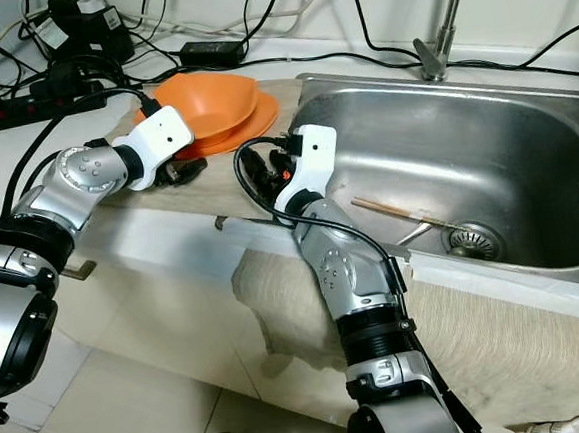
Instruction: Kitchen organization
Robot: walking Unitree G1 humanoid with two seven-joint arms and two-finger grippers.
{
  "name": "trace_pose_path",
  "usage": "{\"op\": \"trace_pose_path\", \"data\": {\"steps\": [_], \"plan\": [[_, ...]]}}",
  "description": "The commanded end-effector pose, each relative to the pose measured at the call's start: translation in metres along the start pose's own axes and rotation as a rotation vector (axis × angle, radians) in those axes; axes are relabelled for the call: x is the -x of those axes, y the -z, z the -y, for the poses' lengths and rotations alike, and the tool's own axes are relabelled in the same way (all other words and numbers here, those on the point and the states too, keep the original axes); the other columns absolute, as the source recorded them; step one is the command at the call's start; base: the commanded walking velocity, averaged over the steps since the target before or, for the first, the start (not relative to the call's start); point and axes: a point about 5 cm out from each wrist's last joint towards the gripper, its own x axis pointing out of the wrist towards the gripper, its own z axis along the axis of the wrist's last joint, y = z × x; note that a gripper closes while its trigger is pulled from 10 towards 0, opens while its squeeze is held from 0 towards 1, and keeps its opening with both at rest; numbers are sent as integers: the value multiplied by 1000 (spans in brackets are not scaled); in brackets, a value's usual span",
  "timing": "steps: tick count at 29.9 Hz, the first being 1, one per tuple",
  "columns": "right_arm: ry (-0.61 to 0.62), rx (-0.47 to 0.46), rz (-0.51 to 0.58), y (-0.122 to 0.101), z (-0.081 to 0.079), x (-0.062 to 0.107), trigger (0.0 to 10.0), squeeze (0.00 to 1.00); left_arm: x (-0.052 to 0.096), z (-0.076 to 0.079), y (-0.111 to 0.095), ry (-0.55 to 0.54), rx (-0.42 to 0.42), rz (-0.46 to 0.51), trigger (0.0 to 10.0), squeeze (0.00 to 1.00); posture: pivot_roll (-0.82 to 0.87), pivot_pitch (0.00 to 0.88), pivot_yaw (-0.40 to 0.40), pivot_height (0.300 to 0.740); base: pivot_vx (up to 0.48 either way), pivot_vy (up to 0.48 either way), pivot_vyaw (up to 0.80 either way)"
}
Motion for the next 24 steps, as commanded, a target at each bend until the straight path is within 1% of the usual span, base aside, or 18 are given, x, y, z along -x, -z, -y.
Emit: {"op": "trace_pose_path", "data": {"steps": [1, 9, 20, 24], "plan": [[-11, 7, -10, 2, -4, 1, 10000, 0, -1, 4, 5, 13, 4, -35, 0, 0, -13, 0, 94, 740, 0, 0, 0], [-11, 3, -13, 4, -5, 2, 10000, 0, -2, 6, 5, 34, 6, -37, 0, 0, -17, 0, 99, 740, 0, 0, 0], [-10, 0, -17, 5, -6, 3, 10000, 0, 0, 4, 5, 45, -3, -27, 0, 0, -13, 0, 102, 740, 0, 0, 0], [-10, 1, -20, 5, -6, 3, 10000, 0, 4, -8, 1, -26, -15, -1, 0, 0, -9, 0, 102, 740, 0, 0, 0]]}}
